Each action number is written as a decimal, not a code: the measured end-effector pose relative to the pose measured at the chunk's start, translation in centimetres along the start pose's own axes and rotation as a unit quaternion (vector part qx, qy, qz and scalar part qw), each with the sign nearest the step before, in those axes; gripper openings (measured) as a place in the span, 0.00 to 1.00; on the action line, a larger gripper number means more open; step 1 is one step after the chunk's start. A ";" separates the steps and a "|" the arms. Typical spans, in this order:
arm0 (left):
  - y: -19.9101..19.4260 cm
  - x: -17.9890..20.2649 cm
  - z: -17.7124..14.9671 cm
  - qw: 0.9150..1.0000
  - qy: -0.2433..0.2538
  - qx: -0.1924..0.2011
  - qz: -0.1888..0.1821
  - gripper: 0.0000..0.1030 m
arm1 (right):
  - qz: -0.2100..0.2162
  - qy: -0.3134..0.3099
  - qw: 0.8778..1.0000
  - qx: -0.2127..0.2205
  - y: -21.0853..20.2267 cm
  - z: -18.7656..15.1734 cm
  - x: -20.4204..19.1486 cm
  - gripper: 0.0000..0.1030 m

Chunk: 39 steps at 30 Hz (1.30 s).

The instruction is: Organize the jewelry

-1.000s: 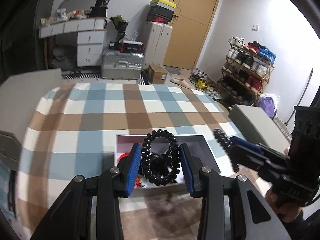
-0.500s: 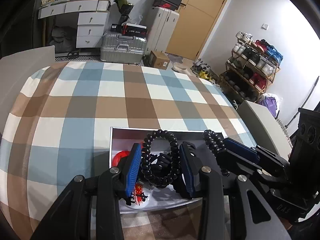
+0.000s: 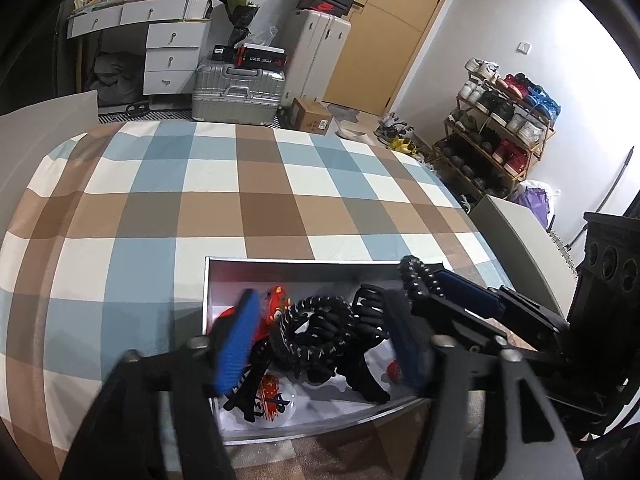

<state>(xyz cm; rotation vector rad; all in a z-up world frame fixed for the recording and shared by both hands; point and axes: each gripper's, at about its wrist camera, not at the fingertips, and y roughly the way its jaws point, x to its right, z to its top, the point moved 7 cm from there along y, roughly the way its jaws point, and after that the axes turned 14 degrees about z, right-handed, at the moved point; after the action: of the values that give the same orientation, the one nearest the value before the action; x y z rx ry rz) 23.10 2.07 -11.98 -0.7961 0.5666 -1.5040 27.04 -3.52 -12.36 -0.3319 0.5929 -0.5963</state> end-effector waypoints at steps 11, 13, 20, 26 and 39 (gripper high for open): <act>-2.7 -0.6 0.2 1.000 -0.009 0.026 0.014 0.74 | -0.019 0.005 0.999 0.039 -3.3 0.4 -0.5 0.62; -3.1 -0.9 0.1 0.999 -0.012 0.031 0.021 0.74 | -0.028 -0.003 0.998 0.052 -4.3 0.5 -0.9 0.65; -4.5 -2.8 -1.1 0.995 -0.031 0.058 0.077 0.81 | -0.033 -0.010 0.994 0.100 -7.9 0.4 -2.5 0.78; -5.6 -4.8 -1.9 0.984 -0.045 0.083 0.152 0.81 | -0.054 -0.033 0.989 0.136 -10.1 -0.1 -3.8 0.97; -11.0 -4.5 -1.9 0.952 -0.051 0.233 0.194 0.99 | -0.119 -0.099 0.962 0.223 -14.0 -1.4 -5.6 1.00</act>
<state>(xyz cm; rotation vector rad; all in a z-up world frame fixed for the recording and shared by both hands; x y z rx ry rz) 14.44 7.40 -5.51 -0.3630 0.2512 -1.1568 16.45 -11.25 -4.76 -0.0337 0.2130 -0.8970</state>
